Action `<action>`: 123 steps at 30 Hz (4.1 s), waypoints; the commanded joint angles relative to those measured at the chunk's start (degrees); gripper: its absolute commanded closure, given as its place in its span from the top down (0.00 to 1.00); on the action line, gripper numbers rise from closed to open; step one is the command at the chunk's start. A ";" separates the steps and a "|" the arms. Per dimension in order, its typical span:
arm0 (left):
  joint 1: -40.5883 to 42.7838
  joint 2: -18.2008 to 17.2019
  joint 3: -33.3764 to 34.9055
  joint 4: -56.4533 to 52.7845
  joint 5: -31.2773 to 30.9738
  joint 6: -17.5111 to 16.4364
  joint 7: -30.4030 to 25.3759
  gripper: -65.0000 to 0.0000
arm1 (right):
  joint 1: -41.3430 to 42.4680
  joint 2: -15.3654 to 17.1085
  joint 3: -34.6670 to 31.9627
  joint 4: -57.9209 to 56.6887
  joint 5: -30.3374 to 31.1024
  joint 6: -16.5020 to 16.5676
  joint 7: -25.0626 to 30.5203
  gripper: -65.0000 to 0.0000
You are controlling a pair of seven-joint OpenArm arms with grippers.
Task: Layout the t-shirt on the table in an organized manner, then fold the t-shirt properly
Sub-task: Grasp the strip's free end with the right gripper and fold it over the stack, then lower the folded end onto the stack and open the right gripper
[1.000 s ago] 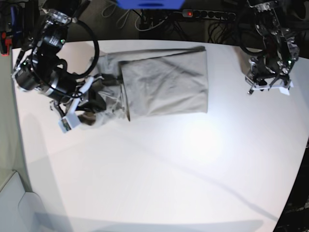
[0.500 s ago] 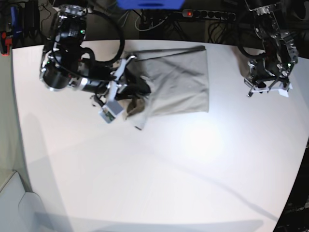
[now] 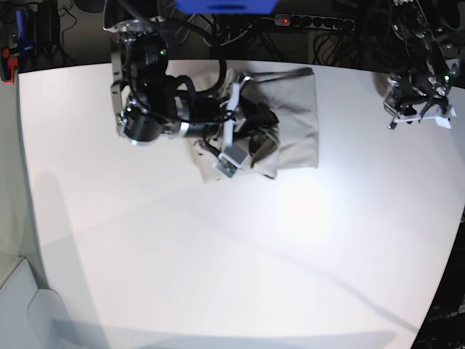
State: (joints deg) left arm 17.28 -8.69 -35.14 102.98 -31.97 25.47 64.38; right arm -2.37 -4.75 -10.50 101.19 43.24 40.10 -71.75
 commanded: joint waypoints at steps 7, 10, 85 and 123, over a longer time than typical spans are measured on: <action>1.40 -0.59 -2.62 4.58 -1.13 1.21 0.19 0.31 | 4.61 -0.92 -0.88 -5.67 1.64 -0.10 2.78 0.00; 1.76 -0.59 -2.62 4.67 -1.13 1.21 1.25 0.31 | 6.55 -1.53 -0.97 -9.45 1.64 -0.10 2.78 0.00; 6.68 -3.58 -10.36 4.41 -1.05 -9.69 3.00 0.31 | 25.10 -1.27 -17.94 -30.99 -15.16 -0.10 18.95 0.54; 5.10 -3.58 -10.10 4.14 -1.05 -9.69 3.09 0.31 | 29.40 -1.18 -17.67 -33.19 -14.80 -0.10 21.06 0.00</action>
State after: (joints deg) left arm 22.22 -11.42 -44.99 106.39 -32.88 16.23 67.72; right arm 25.23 -5.39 -28.45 66.87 27.20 40.12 -52.40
